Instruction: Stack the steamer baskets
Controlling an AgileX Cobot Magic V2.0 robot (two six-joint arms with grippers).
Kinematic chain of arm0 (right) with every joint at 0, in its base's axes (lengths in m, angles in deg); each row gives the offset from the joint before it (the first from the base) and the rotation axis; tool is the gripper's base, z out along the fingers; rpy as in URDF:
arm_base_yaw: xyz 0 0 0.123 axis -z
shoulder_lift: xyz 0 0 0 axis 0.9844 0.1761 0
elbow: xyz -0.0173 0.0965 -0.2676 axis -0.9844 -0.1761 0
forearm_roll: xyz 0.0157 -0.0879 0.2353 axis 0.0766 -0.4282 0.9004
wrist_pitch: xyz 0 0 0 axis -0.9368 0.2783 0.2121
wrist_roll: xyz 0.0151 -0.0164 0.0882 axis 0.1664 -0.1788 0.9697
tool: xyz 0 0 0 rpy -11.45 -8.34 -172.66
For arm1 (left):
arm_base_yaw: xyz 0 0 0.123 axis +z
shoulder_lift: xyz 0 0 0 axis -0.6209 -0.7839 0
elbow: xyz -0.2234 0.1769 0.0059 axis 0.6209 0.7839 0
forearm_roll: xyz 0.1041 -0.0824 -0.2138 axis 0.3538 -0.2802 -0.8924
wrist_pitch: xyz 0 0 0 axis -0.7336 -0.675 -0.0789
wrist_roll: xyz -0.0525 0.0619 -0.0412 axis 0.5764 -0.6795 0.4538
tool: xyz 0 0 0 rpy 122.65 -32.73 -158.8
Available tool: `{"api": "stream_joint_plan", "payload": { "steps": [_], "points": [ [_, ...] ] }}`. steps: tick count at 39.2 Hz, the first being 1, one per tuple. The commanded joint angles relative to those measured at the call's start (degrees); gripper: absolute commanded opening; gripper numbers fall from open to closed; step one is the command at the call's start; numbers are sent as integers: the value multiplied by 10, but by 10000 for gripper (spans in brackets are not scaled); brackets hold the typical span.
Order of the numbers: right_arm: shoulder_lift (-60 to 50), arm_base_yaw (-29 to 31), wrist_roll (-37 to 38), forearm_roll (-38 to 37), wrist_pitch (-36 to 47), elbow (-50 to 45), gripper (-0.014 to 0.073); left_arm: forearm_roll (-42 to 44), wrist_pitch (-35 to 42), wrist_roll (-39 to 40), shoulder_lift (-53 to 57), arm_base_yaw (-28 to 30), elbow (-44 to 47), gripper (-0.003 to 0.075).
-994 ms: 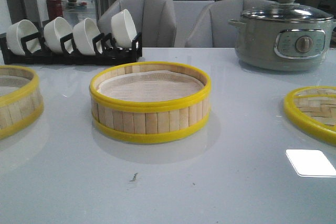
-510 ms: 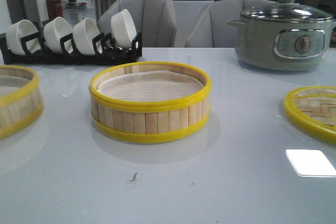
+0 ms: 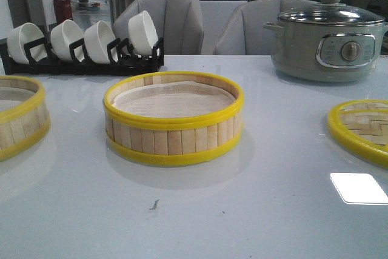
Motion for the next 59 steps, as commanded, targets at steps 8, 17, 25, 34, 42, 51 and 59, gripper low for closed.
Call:
{"api": "stream_joint_plan", "payload": {
  "steps": [8,17,25,34,42,51,59],
  "points": [
    [-1,0,-3,-5,38,22,447,-70,49,-50,-1,0,-16,422],
    [-1,0,-3,-5,38,22,447,-97,53,-50,-62,0,-16,445],
    [-1,0,-3,-5,38,22,447,-122,72,-50,-156,0,-16,445],
    [-1,0,-3,-5,38,22,447,-127,132,-51,-259,-34,-16,445],
    [-1,0,-3,-5,38,22,447,-118,185,-51,-330,-68,-16,445],
    [-1,0,-3,-5,37,22,447,-113,210,-51,-398,-69,-16,445],
    [-1,0,-3,-5,38,22,447,-112,232,-51,-428,-69,-17,445]
  ]
}}
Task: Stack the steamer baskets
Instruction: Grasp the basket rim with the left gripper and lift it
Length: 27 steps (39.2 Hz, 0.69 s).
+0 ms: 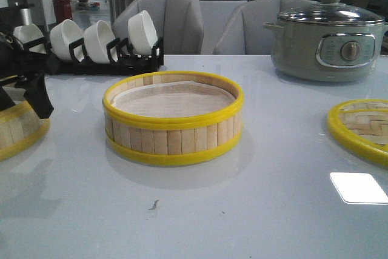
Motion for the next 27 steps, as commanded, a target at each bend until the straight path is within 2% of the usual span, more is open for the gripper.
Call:
{"api": "stream_joint_plan", "payload": {
  "steps": [1,5,7,9,13,16,22,27],
  "points": [
    [-2,0,-3,-2,40,22,447,-5,31,-3,14,-3,-17,445],
    [-2,0,-3,-2,41,22,447,-5,36,-2,11,-3,-17,429],
    [-2,0,-3,-2,41,22,446,-5,37,-2,11,-3,-17,391],
    [-2,0,-3,-2,42,22,447,-5,37,-1,11,-3,-20,318],
    [-2,0,-3,-2,42,22,447,-5,30,-1,12,-3,-31,83],
    [-2,0,-3,-2,42,22,447,-5,22,4,14,-3,-46,106],
    [-2,0,-3,-2,42,22,447,-20,-14,21,22,-7,-95,88],
    [-2,0,-3,-2,43,22,447,-20,-58,34,23,-35,-153,88]
  ]
}}
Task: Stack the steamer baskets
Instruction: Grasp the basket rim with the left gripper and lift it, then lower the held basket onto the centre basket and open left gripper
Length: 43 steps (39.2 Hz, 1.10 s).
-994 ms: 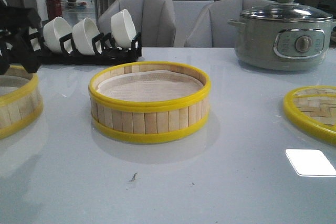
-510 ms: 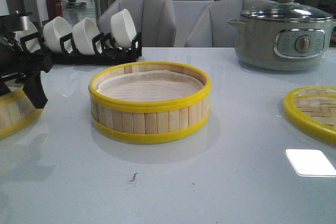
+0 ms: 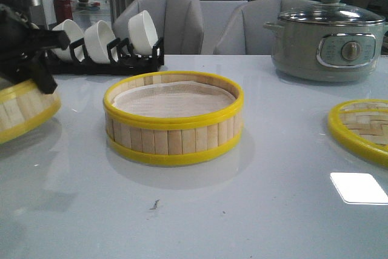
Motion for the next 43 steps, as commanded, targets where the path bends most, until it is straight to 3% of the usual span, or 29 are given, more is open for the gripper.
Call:
{"api": "stream_joint_plan", "payload": {
  "steps": [1,13,25,32,43],
  "points": [
    [-2,0,-3,-2,43,22,447,-16,-15,11,39,-29,-65,88],
    [-2,0,-3,-2,46,22,447,-16,-42,37,38,-163,-176,88],
    [-2,0,-3,-2,46,22,447,-16,-9,51,9,-280,-184,88],
    [-2,0,-3,-2,45,22,447,-14,3,52,-23,-311,-200,88],
    [-2,0,-3,-2,43,22,447,-21,6,53,-55,-313,-240,88]
  ]
}}
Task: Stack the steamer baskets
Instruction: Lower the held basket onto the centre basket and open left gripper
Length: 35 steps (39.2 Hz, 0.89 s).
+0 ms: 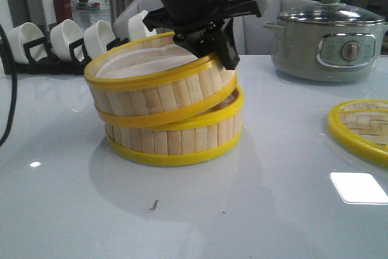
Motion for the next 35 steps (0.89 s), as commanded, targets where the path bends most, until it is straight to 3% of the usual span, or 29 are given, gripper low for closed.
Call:
{"api": "stream_joint_plan", "payload": {
  "steps": [1,35],
  "points": [
    [-2,0,-3,-2,42,22,447,-25,38,2,25,-7,-36,88],
    [-2,0,-3,-2,42,22,447,-32,32,3,-10,-38,-57,88]
  ]
}}
